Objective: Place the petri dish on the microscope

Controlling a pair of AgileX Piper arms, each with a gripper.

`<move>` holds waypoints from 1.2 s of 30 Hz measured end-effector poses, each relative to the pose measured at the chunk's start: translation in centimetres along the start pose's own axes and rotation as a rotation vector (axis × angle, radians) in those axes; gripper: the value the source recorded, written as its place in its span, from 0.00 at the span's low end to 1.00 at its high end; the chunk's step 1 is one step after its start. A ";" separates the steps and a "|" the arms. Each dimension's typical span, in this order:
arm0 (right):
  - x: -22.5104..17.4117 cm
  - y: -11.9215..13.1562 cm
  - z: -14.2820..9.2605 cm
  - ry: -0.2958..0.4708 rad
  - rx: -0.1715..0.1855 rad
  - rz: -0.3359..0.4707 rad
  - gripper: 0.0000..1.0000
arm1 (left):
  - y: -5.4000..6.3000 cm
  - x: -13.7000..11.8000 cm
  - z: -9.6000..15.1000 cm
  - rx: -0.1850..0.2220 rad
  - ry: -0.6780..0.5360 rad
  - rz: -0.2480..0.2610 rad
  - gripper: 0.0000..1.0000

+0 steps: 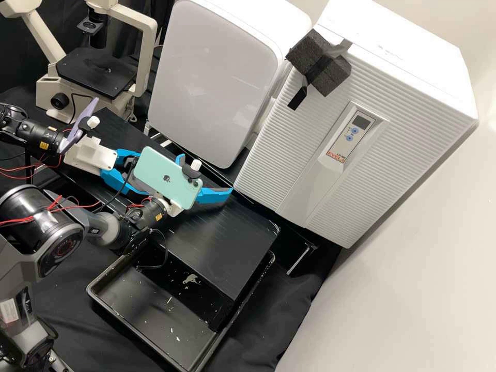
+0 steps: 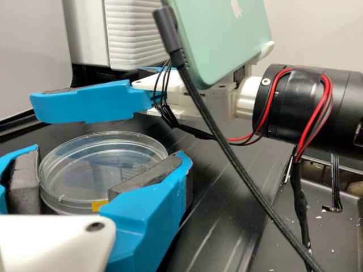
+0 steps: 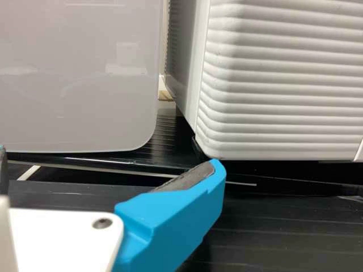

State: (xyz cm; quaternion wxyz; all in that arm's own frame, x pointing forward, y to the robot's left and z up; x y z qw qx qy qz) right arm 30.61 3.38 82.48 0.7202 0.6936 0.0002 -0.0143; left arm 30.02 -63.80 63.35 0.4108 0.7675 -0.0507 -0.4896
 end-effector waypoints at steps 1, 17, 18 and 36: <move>0.0 0.0 0.0 0.000 0.000 0.000 1.00 | 0.1 -0.2 -0.3 -0.003 0.004 0.006 0.00; 0.0 0.0 0.0 0.000 0.000 0.000 1.00 | 1.8 -8.6 -8.1 -0.121 0.301 0.110 0.00; 0.0 0.0 0.0 0.000 0.000 0.000 1.00 | 1.9 -9.2 -8.4 -0.133 0.317 0.121 0.00; 0.0 0.0 0.0 0.000 0.000 0.000 1.00 | 3.8 -17.5 -13.6 -0.145 0.607 0.347 0.00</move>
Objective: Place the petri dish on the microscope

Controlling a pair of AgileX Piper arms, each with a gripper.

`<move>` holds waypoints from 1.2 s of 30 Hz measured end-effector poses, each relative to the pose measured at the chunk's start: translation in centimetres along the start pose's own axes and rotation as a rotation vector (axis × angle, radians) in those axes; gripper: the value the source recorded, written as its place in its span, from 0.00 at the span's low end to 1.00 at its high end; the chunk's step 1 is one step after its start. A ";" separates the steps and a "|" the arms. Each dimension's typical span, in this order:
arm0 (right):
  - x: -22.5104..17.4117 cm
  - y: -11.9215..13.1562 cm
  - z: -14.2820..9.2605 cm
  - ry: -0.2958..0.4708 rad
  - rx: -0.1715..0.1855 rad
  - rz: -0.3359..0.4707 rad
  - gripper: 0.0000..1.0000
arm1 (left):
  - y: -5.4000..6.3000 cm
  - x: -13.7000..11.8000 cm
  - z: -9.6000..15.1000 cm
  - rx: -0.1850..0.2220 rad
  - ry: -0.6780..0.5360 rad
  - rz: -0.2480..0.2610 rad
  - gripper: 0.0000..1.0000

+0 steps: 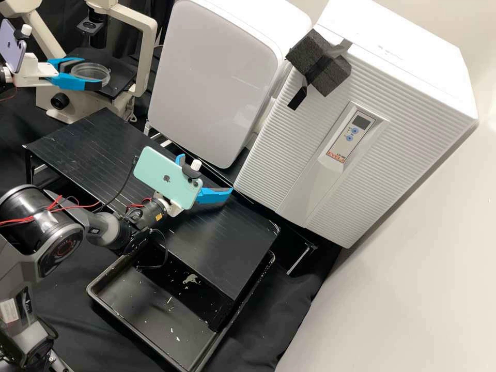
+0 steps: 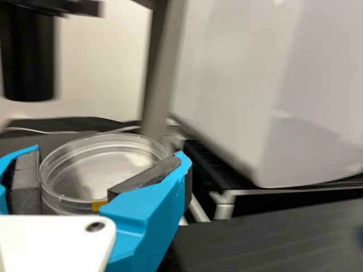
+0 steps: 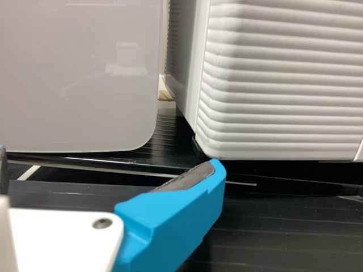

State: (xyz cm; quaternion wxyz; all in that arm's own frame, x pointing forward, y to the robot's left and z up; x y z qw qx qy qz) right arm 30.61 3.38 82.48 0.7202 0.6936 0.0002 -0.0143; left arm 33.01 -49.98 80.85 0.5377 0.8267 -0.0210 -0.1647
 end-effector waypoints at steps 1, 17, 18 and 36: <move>0.0 0.0 0.0 0.000 0.000 0.000 1.00 | 0.0 0.0 -0.3 0.011 0.017 0.005 0.00; 0.0 0.0 0.0 0.000 0.000 0.000 1.00 | -0.3 2.3 -2.4 0.065 0.166 -0.027 0.00; 0.0 0.0 0.0 0.000 0.000 0.000 1.00 | -0.1 2.6 -2.5 0.065 0.169 -0.029 0.00; 0.0 0.0 0.0 0.000 0.000 0.000 1.00 | 1.6 5.7 -4.3 0.055 0.238 -0.050 0.00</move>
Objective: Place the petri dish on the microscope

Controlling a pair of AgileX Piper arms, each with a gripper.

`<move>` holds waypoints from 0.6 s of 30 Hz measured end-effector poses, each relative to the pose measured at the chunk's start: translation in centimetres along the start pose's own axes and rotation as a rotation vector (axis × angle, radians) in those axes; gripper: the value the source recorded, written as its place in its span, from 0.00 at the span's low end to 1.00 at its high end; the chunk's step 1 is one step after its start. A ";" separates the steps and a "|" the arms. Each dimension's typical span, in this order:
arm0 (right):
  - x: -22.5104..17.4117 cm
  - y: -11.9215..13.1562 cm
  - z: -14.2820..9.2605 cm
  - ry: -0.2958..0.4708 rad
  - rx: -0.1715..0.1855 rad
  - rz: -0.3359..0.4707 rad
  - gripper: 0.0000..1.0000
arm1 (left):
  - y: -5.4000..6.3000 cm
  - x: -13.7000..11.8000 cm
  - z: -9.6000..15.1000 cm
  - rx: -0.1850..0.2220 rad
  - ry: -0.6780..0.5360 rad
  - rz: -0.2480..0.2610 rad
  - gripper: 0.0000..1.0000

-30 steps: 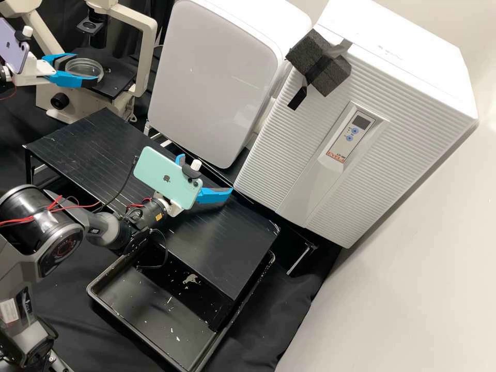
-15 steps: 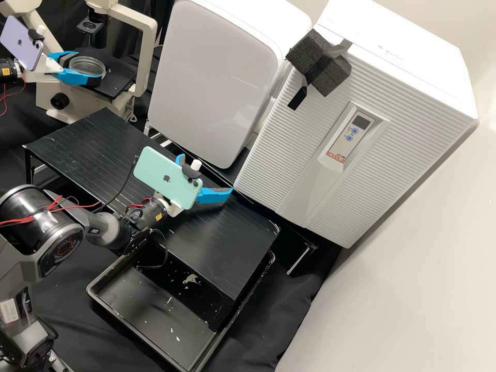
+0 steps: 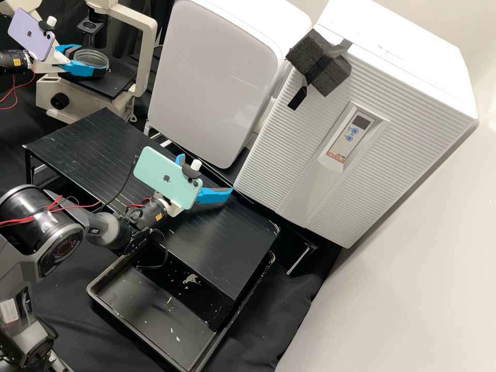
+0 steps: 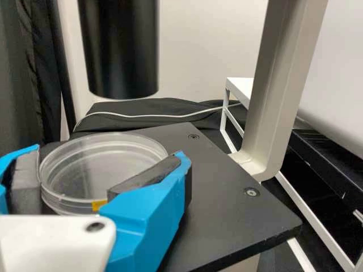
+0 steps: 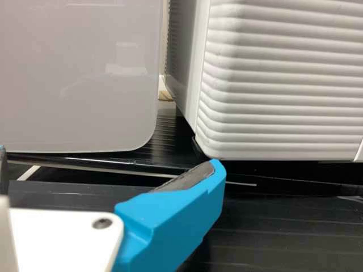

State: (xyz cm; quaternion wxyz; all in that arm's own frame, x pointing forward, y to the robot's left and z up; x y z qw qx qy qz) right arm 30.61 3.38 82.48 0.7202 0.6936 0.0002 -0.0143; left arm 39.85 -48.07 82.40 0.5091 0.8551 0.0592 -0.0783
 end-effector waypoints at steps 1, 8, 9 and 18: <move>0.0 0.0 0.0 0.000 0.000 0.000 1.00 | 0.0 0.0 0.1 0.000 -0.003 0.002 0.00; 0.0 0.0 0.0 0.000 0.000 0.000 1.00 | -0.3 0.2 0.3 -0.024 -0.016 0.007 0.00; 0.0 0.0 0.0 0.000 0.000 0.000 1.00 | -0.3 0.2 0.3 -0.024 -0.017 0.009 0.00; 0.0 0.0 0.0 0.000 0.000 0.000 1.00 | -0.4 0.3 0.5 -0.025 -0.021 0.008 1.00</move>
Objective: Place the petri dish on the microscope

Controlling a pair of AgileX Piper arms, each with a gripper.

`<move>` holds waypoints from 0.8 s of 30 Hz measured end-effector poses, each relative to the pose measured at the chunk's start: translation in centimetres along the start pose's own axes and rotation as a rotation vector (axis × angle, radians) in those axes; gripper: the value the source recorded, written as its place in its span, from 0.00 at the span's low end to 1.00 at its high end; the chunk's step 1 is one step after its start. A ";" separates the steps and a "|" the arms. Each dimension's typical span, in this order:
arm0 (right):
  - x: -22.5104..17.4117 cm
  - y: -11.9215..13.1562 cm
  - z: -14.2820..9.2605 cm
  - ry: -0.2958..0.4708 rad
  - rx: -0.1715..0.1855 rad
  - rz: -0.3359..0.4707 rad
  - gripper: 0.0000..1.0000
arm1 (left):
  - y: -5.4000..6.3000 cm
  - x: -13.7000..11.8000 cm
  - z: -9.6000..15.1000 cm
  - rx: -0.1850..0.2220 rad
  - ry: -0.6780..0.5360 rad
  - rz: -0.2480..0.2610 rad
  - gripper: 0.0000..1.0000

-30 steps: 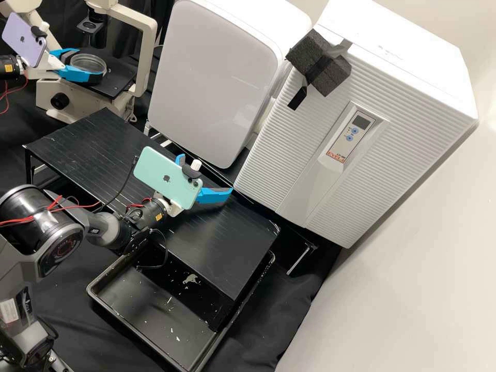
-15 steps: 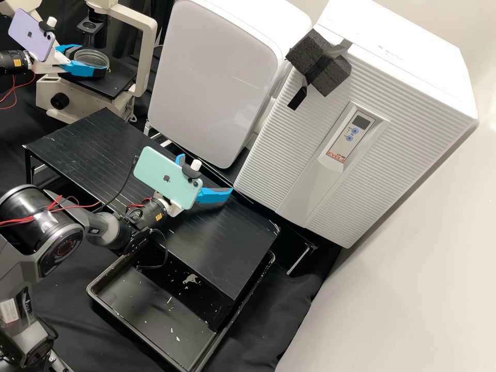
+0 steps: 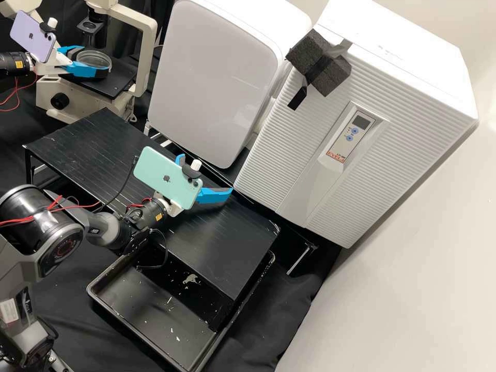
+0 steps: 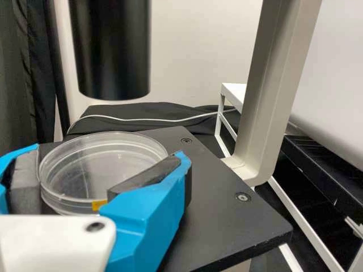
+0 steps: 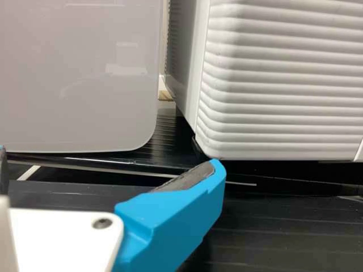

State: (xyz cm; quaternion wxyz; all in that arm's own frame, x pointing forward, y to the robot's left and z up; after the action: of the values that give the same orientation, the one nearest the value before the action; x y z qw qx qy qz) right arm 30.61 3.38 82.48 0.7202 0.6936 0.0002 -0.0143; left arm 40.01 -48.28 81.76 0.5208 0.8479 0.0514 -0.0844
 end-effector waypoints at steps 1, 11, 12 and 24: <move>0.0 0.0 0.0 0.000 0.000 0.000 1.00 | 0.0 0.0 0.0 0.002 0.000 0.000 1.00; 0.0 0.0 0.0 0.000 0.000 0.000 1.00 | -0.2 0.1 -0.1 0.005 0.000 -0.003 1.00; 0.0 0.0 0.0 0.000 0.000 0.000 1.00 | -0.3 0.2 -0.1 0.005 0.000 -0.004 1.00; 0.0 0.0 0.0 0.000 0.000 0.000 1.00 | -0.5 -0.4 -0.1 0.025 0.001 -0.001 1.00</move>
State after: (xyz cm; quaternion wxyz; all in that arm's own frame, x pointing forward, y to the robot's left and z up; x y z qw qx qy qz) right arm 30.61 3.38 82.48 0.7202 0.6936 0.0002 -0.0143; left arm 39.54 -47.95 81.40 0.5100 0.8545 0.0509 -0.0847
